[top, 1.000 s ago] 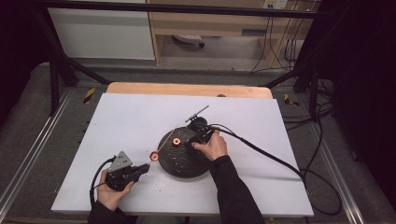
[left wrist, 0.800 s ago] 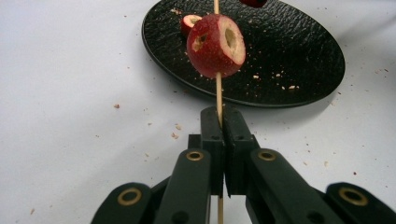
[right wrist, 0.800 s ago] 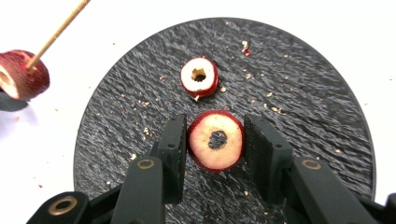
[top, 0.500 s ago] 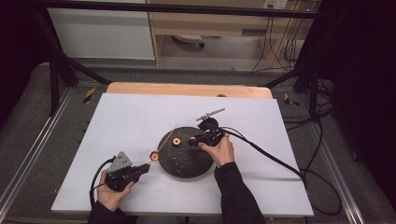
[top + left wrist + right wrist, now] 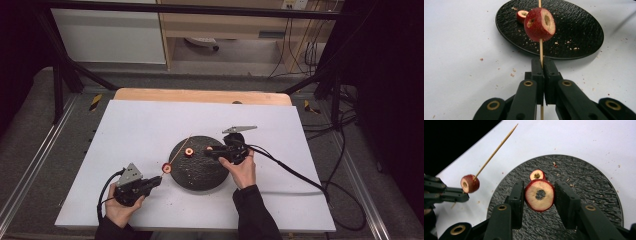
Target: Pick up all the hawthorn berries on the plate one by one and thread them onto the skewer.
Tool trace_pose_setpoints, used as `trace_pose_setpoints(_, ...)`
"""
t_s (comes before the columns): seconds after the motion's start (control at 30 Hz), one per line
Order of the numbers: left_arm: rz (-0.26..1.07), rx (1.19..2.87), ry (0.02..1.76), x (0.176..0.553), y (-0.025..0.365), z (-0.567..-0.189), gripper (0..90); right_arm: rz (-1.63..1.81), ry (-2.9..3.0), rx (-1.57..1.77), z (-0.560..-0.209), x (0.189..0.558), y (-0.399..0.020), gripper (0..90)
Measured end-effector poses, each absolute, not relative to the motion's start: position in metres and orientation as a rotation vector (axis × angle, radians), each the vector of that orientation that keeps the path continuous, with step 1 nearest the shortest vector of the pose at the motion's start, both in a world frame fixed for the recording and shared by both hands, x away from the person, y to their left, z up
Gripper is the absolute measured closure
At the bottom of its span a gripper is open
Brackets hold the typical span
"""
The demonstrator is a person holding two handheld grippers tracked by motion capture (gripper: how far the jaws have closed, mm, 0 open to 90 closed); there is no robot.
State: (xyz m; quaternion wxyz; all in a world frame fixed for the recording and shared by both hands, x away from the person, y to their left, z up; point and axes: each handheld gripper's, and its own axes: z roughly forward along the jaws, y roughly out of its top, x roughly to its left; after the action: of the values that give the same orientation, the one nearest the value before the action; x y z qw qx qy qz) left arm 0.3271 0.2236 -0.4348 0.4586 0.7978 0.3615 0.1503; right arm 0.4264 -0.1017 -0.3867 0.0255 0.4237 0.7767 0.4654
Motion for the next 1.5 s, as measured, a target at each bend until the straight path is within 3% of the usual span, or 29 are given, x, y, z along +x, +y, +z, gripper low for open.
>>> trace_pose_setpoints(0.4,0.377,1.955,0.876,0.324,0.22,-0.434,87.6,1.765,2.148,1.375,-0.408,0.403,-0.104,61.7)
trace_pose_setpoints(0.87,0.375,1.953,0.863,0.32,0.214,-0.435,87.6,1.915,1.937,1.419,-0.433,0.381,-0.096,61.7)
trace_pose_setpoints(1.5,0.364,1.921,0.875,0.316,0.201,-0.438,87.6,2.099,1.602,1.473,-0.426,0.384,-0.098,61.9)
